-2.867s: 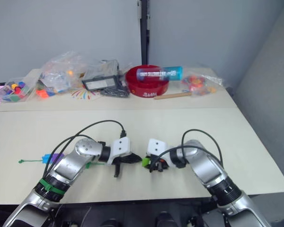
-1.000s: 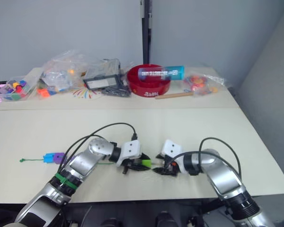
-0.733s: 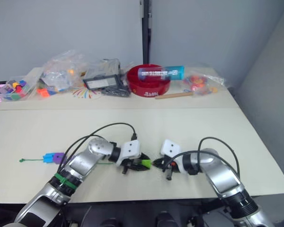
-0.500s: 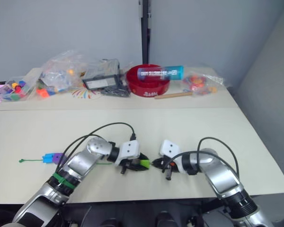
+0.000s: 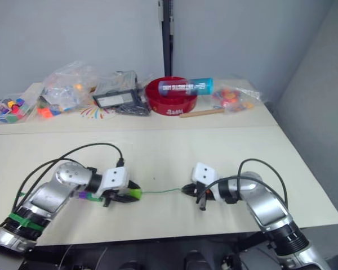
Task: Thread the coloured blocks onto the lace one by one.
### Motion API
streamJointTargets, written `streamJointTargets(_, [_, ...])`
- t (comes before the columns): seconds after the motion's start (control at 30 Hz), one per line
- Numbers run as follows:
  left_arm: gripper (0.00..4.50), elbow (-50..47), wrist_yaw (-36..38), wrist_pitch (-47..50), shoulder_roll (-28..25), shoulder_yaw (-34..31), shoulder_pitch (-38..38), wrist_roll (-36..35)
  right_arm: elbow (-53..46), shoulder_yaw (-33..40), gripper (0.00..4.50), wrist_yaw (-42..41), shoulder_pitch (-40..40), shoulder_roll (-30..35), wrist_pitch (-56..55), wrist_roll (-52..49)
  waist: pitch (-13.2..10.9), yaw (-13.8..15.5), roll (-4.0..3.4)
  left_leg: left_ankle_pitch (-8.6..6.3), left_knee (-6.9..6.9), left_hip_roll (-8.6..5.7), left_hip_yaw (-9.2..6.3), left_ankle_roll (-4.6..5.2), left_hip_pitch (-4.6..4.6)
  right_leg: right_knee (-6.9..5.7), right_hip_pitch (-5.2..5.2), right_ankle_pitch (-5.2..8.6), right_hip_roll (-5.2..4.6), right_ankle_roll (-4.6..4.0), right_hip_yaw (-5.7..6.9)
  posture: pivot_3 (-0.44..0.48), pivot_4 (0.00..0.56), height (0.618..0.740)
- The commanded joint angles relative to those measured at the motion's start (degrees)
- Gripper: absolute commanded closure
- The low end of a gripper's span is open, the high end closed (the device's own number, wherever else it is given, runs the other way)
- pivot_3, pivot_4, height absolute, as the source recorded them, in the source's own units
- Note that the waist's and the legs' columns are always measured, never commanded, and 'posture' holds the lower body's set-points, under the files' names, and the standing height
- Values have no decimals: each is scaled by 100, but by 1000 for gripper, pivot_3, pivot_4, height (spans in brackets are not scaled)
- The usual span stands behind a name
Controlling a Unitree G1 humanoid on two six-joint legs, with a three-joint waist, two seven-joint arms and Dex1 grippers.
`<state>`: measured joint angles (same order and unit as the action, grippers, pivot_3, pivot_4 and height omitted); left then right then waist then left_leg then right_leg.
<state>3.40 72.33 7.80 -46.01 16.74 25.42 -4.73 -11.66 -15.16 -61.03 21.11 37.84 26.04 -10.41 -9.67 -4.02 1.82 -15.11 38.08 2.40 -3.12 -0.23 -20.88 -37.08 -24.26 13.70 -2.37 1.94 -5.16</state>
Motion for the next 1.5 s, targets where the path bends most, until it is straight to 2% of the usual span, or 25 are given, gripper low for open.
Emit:
streamJointTargets(0.03, [3174,541,97,-213,-457,-90,-374,278,-255,136,4500,-129,-143,149,-92,-152,1,-2,-1,0,0,0,1,0,2,0,1,0,0,0,0,0,150,731])
streamJointTargets(0.2, [3174,1141,300,-738,-924,-366,-565,278,-451,195,4500,-252,-401,392,-90,-243,2,-21,-5,-1,-8,7,12,2,22,-3,8,3,6,-6,-6,0,150,731])
streamJointTargets(0.3, [3174,1545,437,-1071,-1135,-449,-614,311,-458,145,4500,-235,-450,455,-131,-197,3,-23,-8,-1,-24,11,23,2,55,-5,22,30,17,24,-23,0,150,731])
streamJointTargets(0.63, [3174,2212,743,-1615,-1607,-751,-969,294,-170,107,4500,-88,-321,454,-334,20,12,-59,-34,-4,-27,32,36,5,62,-10,16,35,43,19,-35,0,150,731])
streamJointTargets(0.9, [3174,2185,814,-1675,-1424,-882,-874,102,-160,-2,4500,-157,-199,299,-344,-14,12,-72,-61,-4,-29,36,37,6,60,-10,14,36,48,15,-37,0,150,731])
streamJointTargets(0.97, [2137,2181,848,-1636,-1406,-900,-846,78,-170,-31,4500,-139,-171,255,-315,1,11,-46,-61,-4,-29,36,36,6,59,-10,14,36,48,16,-37,0,150,731])
streamJointTargets(1.17, [193,1701,867,-1293,-1549,-877,-677,184,-299,-89,4500,-63,-198,146,-161,-25,11,-4,-61,-7,-29,36,38,10,53,-7,10,36,47,14,-37,0,150,731])
streamJointTargets(1.3, [89,908,1208,-528,-1764,-875,-509,5,-373,-143,4500,32,-190,34,-53,-42,8,-1,-55,-8,-29,36,37,11,36,-4,-2,36,47,12,-36,0,150,731])
streamJointTargets(1.5, [89,148,1659,470,-2315,-374,-79,684,-380,-186,4500,169,-112,-136,27,-27,-13,13,-19,-7,-23,36,28,11,6,-4,-19,21,47,-13,-27,0,150,731])
